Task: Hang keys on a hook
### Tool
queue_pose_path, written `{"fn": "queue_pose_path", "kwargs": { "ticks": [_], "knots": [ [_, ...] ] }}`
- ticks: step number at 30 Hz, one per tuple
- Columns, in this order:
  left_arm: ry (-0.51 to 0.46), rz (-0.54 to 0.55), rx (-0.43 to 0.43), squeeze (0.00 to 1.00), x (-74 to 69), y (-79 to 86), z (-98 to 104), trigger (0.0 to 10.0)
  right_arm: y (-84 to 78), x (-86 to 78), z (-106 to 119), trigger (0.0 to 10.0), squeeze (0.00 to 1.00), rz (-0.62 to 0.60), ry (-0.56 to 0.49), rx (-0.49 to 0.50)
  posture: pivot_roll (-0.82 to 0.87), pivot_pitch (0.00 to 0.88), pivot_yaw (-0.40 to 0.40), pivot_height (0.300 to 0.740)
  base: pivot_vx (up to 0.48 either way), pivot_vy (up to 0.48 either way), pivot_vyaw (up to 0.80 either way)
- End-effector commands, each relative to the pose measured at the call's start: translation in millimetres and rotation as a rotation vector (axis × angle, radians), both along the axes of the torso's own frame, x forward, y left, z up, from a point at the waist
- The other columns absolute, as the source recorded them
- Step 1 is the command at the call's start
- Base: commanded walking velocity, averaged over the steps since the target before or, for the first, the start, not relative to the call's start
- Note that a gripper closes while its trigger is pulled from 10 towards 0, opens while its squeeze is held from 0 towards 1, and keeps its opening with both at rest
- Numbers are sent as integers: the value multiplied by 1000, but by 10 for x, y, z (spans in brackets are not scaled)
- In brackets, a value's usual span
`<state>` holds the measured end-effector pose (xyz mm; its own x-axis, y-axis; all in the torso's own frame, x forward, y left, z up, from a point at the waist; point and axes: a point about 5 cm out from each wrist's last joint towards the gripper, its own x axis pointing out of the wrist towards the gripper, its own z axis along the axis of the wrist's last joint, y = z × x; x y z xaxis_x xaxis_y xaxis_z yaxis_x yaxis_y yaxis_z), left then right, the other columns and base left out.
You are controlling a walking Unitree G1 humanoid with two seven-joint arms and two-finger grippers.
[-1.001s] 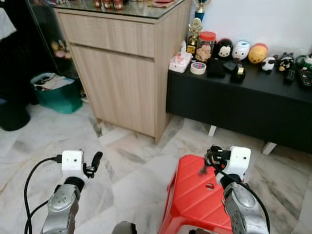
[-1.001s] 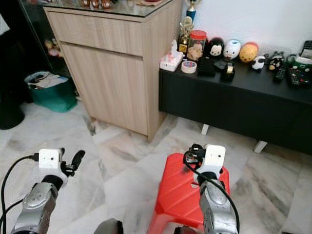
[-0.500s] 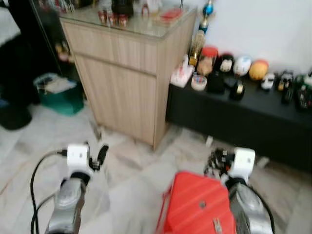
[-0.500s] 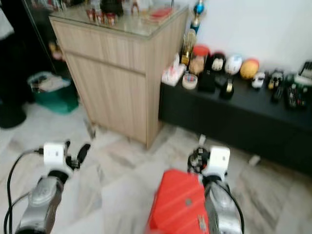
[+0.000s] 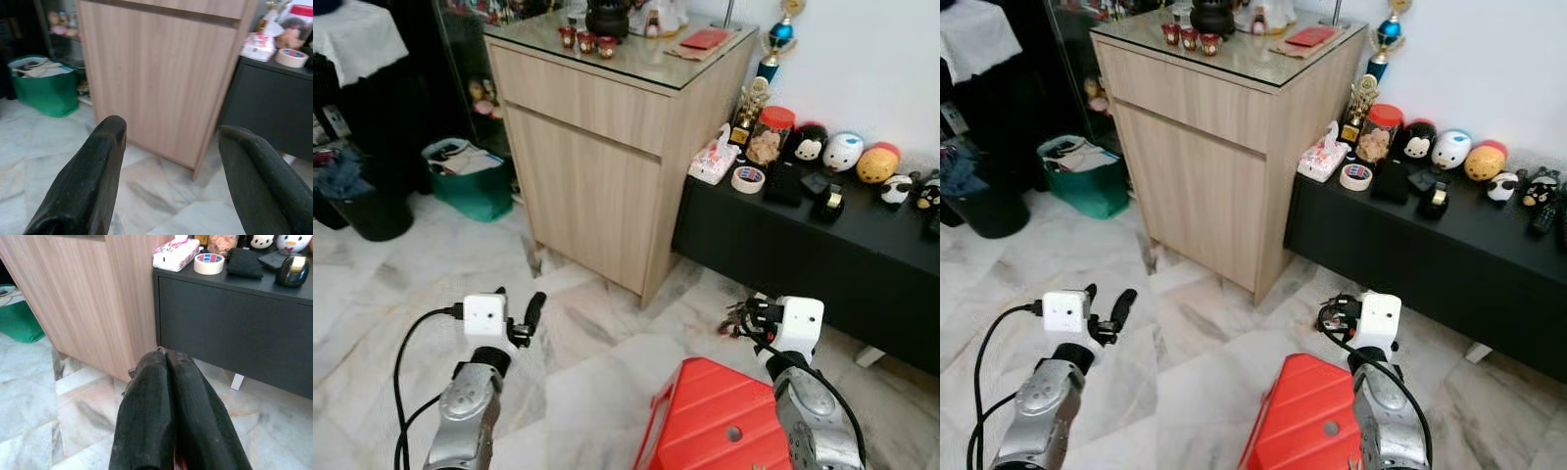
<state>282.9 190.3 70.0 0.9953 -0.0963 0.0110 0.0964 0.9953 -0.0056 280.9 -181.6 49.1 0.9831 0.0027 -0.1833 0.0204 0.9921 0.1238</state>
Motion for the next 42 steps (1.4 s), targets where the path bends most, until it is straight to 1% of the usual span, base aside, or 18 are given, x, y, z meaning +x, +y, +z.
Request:
{"fn": "queue_pose_path", "kwargs": {
  "ticks": [1,2,4,7,8,10,11,12,15,18,19,23,25,31,36,37,42],
  "knots": [
    [16,-39,14,0,-5,-89,-21,10000,-30,-22,-30,10000,0,-40,3,7,60,0,-34,740,0,0,0],
    [27,-34,11,0,-6,-86,-43,10000,-12,-20,-49,10000,0,-28,17,-15,61,0,-35,740,0,0,0],
    [39,-16,-20,0,5,-71,-65,10000,40,0,-33,10000,0,-6,5,-17,70,0,-46,740,0,0,0],
    [34,-25,-27,0,11,-90,-52,10000,37,4,-24,10000,0,-38,-2,-24,92,0,-64,740,0,0,0],
    [33,-31,-27,0,13,-102,-47,10000,36,5,-28,10000,0,-53,0,-19,92,0,-64,740,0,0,0],
    [31,-56,2,0,-3,-120,-42,10000,48,4,-36,10000,0,-59,4,-18,93,0,-61,740,0,0,0],
    [33,-52,5,0,-58,-102,-53,10000,10,33,-18,10000,0,-95,2,-10,88,0,-61,740,0,0,0],
    [30,-52,5,0,-76,-103,-51,10000,-10,44,-2,10000,0,-110,-4,-4,94,0,-65,740,0,0,0],
    [25,-51,4,0,-91,-113,-50,10000,-38,50,16,10000,0,-121,-13,-1,103,0,-69,740,0,0,0],
    [35,-29,-15,0,-110,-129,-50,10000,-83,25,3,10000,0,-128,-1,-51,78,0,-59,740,0,0,0],
    [39,-22,-21,0,-120,-124,-52,10000,-90,18,6,10000,0,-131,-3,-54,78,0,-58,740,0,0,0],
    [46,35,-30,0,-189,-38,-70,10000,-133,8,51,10000,0,-159,-27,-47,93,0,-64,740,0,0,0],
    [44,62,-33,0,-227,17,-64,10000,-131,13,49,10000,0,-156,-19,-46,99,0,-67,740,0,0,0],
    [45,57,-25,0,-229,43,-55,10000,-65,37,55,10000,0,-137,-16,-45,99,0,-69,740,0,0,0],
    [50,40,-19,0,-216,-11,-30,10000,-56,37,63,10000,0,-126,-9,-71,91,0,-62,740,-207,0,0],
    [52,25,-18,0,-225,-49,-30,10000,-66,32,63,10000,0,-131,-8,-70,89,0,-60,740,-255,0,0],
    [56,11,-20,0,-243,-91,-40,10000,-74,7,46,10000,0,-128,2,-76,81,0,-59,740,-258,0,0]
  ]
}}
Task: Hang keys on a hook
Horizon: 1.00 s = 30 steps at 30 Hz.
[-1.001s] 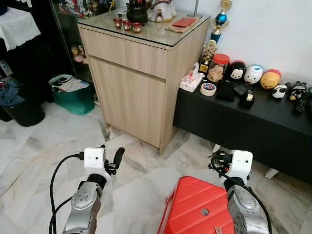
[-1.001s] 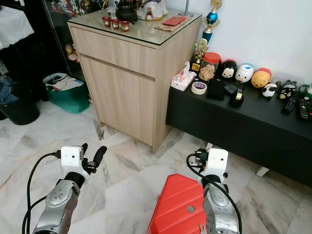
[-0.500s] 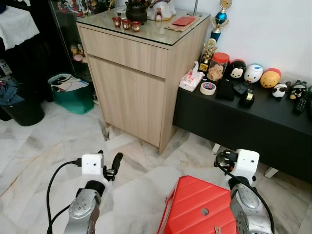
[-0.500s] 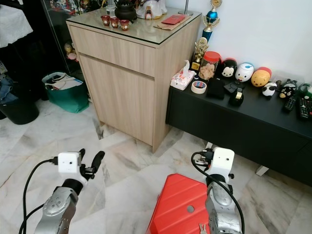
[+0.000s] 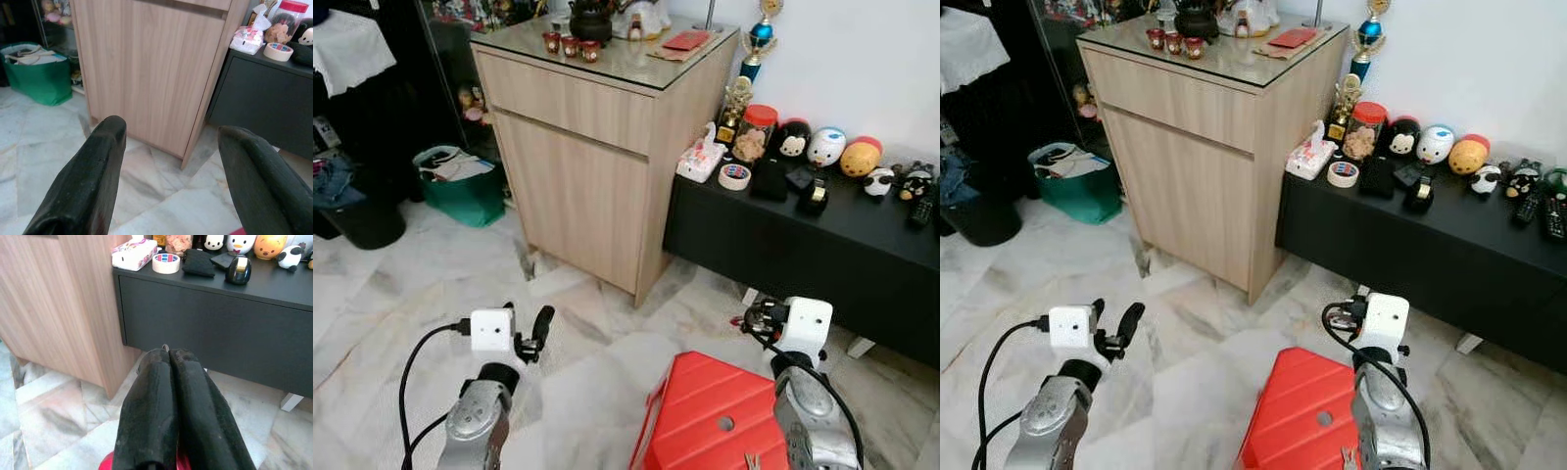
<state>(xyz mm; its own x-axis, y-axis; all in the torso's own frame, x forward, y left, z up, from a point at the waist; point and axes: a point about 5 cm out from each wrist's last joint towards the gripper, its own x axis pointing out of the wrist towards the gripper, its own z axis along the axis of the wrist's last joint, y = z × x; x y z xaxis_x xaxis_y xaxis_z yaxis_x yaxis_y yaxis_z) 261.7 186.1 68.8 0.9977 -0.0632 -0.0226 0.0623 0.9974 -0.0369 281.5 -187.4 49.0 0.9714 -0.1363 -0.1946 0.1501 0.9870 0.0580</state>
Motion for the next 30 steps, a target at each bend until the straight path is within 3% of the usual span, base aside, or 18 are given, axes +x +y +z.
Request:
{"fn": "queue_pose_path", "kwargs": {
  "ticks": [1,10,30],
  "knots": [
    [20,-29,7,0,-32,-67,-31,10000,-18,-14,35,10000,0,5,-5,-14,82,0,-59,740,-266,0,0],
    [32,-39,10,0,-56,-86,-49,10000,-8,-67,-20,10000,0,22,33,-32,88,0,-72,740,-286,0,0],
    [29,-56,9,0,-34,-148,-40,10000,-84,-22,-16,10000,0,-2,77,-26,91,0,-84,740,-293,0,0]
  ]
}}
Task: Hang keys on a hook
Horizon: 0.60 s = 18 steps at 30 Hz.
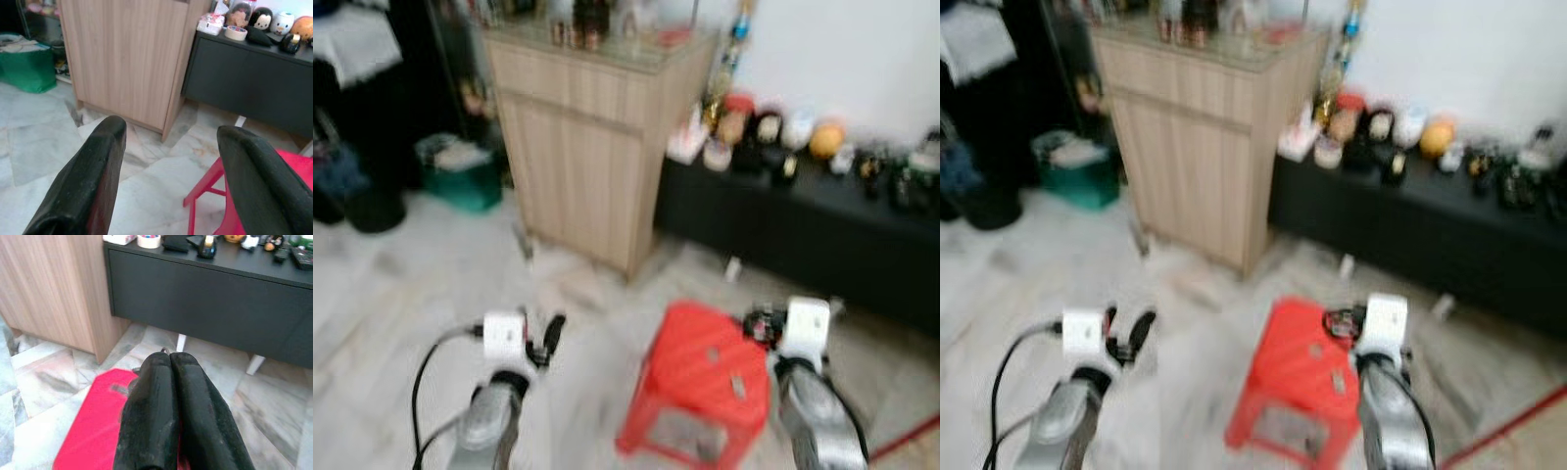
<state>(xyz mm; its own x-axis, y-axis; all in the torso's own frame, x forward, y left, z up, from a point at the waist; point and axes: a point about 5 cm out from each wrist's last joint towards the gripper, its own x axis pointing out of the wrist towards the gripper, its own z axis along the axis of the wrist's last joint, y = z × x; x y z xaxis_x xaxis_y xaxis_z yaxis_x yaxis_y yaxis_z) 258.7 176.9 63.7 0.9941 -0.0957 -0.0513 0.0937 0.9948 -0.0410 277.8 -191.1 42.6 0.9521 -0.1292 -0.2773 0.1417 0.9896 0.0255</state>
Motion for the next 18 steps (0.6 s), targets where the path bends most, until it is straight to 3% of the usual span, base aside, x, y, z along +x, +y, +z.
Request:
{"fn": "queue_pose_path", "kwargs": {
  "ticks": [1,18],
  "knots": [
    [1,-23,12,0,-7,-50,9,10000,-45,13,46,10000,0,-14,-8,-5,91,0,-84,740,-292,0,0],
    [2,-45,27,0,-16,-49,33,10000,-12,1,21,10000,0,7,38,-14,97,0,-79,740,-294,0,0]
  ]
}}
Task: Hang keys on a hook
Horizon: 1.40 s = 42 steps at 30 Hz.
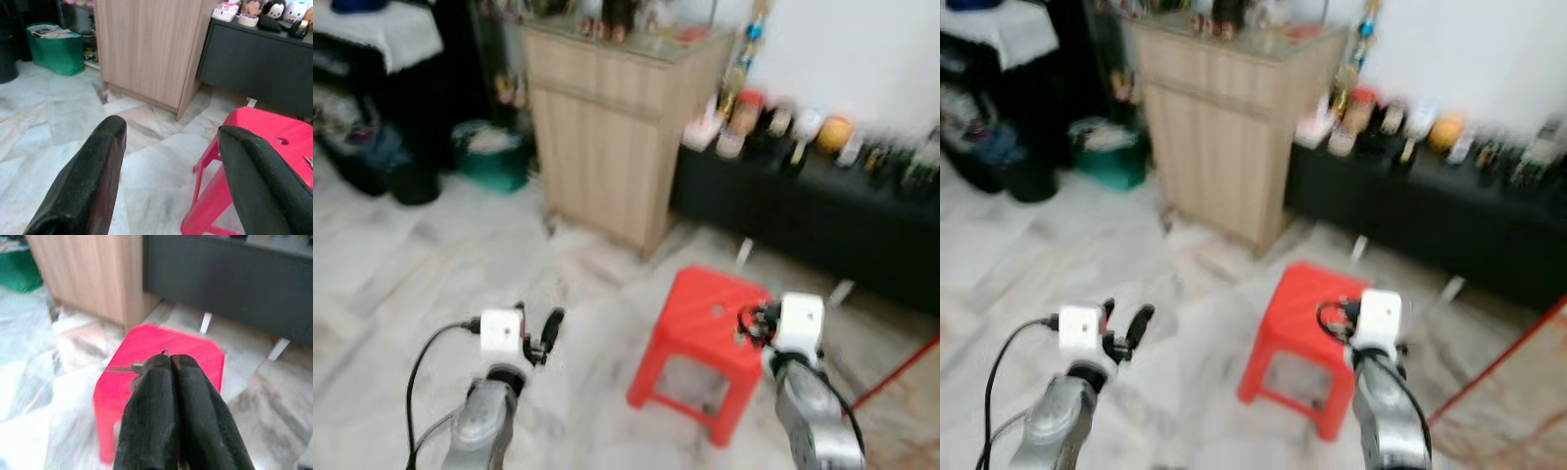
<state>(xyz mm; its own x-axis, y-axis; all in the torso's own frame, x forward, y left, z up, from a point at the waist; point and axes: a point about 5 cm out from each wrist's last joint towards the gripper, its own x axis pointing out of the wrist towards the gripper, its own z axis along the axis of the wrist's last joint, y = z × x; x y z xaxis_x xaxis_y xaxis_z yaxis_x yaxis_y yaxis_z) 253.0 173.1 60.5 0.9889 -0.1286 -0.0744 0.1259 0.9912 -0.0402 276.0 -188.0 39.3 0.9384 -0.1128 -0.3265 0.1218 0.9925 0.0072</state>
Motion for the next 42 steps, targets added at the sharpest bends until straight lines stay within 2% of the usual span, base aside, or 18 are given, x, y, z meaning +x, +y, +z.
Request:
{"fn": "queue_pose_path", "kwargs": {
  "ticks": [1,12,13,16,22,24,25,27,31,33,35,38,42],
  "knots": [
    [-21,-13,24,0,41,-11,66,10000,-42,20,55,10000,0,-13,-14,-2,97,0,-79,740,-292,0,0],
    [-34,-29,55,0,63,-33,98,10000,-35,61,46,10000,0,32,24,-24,103,0,-87,740,-53,0,0],
    [-39,-36,59,0,71,-49,107,10000,-16,74,41,10000,0,67,39,-29,102,0,-89,740,0,0,0],
    [-42,-45,65,0,84,-65,115,10000,-10,92,32,10000,0,111,74,-90,102,0,-93,740,0,0,0],
    [-59,-149,115,0,103,-174,167,10000,126,194,47,10000,0,383,142,-170,106,0,-97,740,0,0,0],
    [-60,-160,121,0,110,-182,171,10000,137,211,65,10000,0,404,140,-177,108,0,-99,740,0,0,0],
    [-64,-202,152,0,125,-202,187,10000,193,272,136,10000,0,492,129,-211,107,0,-97,740,0,0,0],
    [-66,-221,166,0,132,-213,195,10000,223,294,164,10000,0,540,126,-228,108,0,-99,740,0,0,0],
    [-63,-398,267,0,120,-319,215,10000,384,348,260,10000,0,819,139,-348,124,0,-112,740,0,0,0],
    [-60,-457,277,0,113,-362,230,10000,445,374,306,10000,0,907,144,-351,130,0,-119,740,0,0,0],
    [-57,-492,283,0,118,-387,245,10000,489,395,347,10000,0,959,143,-359,132,0,-125,740,0,0,0],
    [-59,-553,363,0,139,-417,259,10000,597,431,437,10000,0,1051,115,-392,143,0,-137,740,0,0,0],
    [-52,-579,373,0,145,-432,259,10000,683,422,490,10000,0,1131,99,-406,145,0,-146,740,0,0,0]
  ]
}}
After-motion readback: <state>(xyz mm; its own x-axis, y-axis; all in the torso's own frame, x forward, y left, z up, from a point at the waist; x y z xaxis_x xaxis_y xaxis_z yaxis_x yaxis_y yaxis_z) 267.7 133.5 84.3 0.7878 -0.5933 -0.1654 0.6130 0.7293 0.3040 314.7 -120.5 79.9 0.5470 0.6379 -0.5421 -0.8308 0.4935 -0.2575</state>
